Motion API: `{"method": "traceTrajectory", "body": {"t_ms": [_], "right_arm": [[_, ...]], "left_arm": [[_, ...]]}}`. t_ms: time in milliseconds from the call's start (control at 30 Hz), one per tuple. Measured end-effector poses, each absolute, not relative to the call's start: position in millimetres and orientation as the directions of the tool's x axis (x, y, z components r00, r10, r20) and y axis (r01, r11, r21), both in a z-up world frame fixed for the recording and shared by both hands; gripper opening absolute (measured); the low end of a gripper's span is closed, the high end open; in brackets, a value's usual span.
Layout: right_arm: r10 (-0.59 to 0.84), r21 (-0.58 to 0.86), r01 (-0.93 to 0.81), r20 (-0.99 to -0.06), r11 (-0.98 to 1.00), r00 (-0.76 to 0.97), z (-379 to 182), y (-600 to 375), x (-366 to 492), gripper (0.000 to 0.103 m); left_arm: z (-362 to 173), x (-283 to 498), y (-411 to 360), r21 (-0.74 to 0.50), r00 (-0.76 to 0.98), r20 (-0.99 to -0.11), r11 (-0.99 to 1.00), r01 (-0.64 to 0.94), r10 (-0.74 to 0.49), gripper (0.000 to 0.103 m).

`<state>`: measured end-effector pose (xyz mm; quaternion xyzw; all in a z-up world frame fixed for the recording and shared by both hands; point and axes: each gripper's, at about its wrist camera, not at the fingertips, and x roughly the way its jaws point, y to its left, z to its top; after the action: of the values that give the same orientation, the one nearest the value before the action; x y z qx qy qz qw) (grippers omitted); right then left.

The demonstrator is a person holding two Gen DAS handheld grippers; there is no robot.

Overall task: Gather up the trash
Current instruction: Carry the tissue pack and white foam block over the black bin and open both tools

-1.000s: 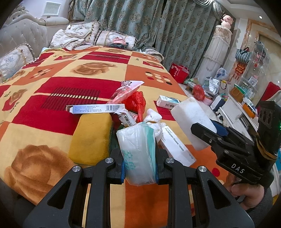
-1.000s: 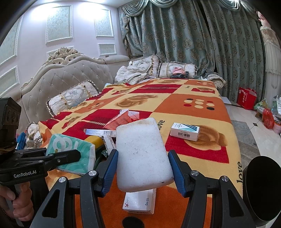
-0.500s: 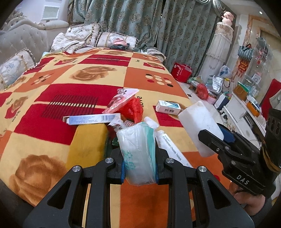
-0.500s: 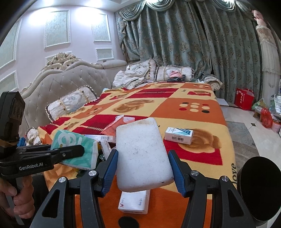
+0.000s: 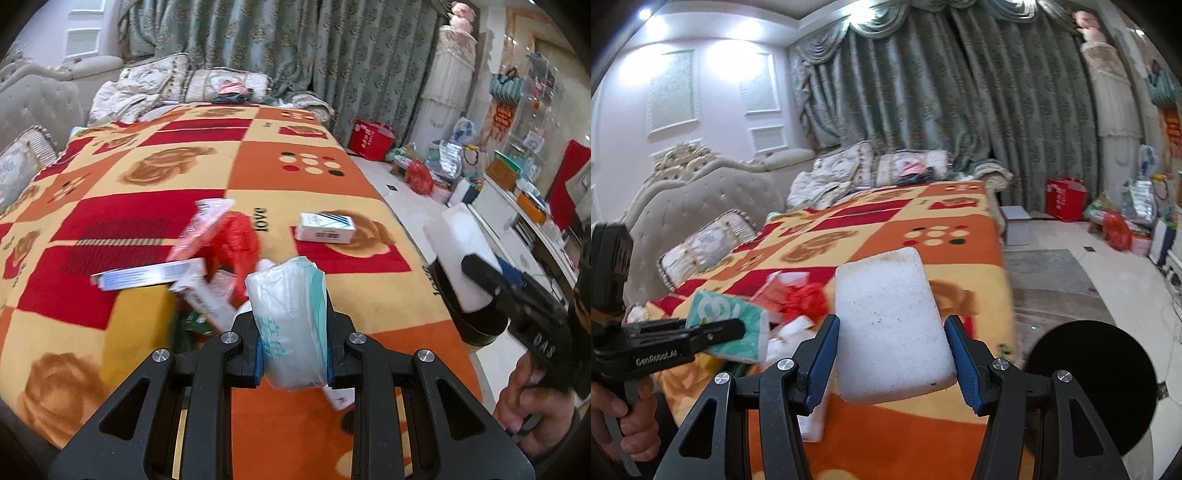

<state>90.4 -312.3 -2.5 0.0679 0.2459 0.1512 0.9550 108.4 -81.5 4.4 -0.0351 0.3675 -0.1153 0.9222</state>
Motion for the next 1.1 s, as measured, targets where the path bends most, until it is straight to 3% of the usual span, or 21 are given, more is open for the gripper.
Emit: {"method": "traceTrajectory", "body": {"t_ms": [200,400,667,867,933,1000,1100], "right_arm": [[0.206,0.221,-0.11,-0.478,0.969,0.854,-7,-372,102,0.056],[0.073,0.222,0.072,-0.581,0.972,0.811,-30,-423,120,0.056],[-0.015,0.281,0.272,-0.669,0.92,0.743,-50,-493,127,0.056],[-0.016,0.323,0.327,-0.69,0.888,0.724,-56,-515,128,0.057],[-0.022,0.33,0.346,-0.695,0.878,0.719,-57,-519,127,0.058],[-0.024,0.343,0.362,-0.697,0.867,0.717,-58,-521,126,0.059],[-0.017,0.366,0.37,-0.692,0.854,0.722,-58,-522,126,0.061]], "left_arm": [[7,117,-127,-0.196,0.651,-0.639,0.905,0.377,-0.409,0.021],[2,137,-200,-0.21,0.56,-0.643,0.823,0.527,-0.523,0.021],[-16,172,-287,-0.212,0.47,-0.681,0.766,0.607,-0.562,0.022],[-35,185,-334,-0.219,0.415,-0.7,0.727,0.651,-0.582,0.023],[-41,185,-338,-0.223,0.403,-0.707,0.724,0.653,-0.581,0.034],[-44,184,-338,-0.211,0.423,-0.708,0.741,0.638,-0.566,0.066],[-42,182,-326,-0.209,0.446,-0.698,0.754,0.622,-0.561,0.068]]}}
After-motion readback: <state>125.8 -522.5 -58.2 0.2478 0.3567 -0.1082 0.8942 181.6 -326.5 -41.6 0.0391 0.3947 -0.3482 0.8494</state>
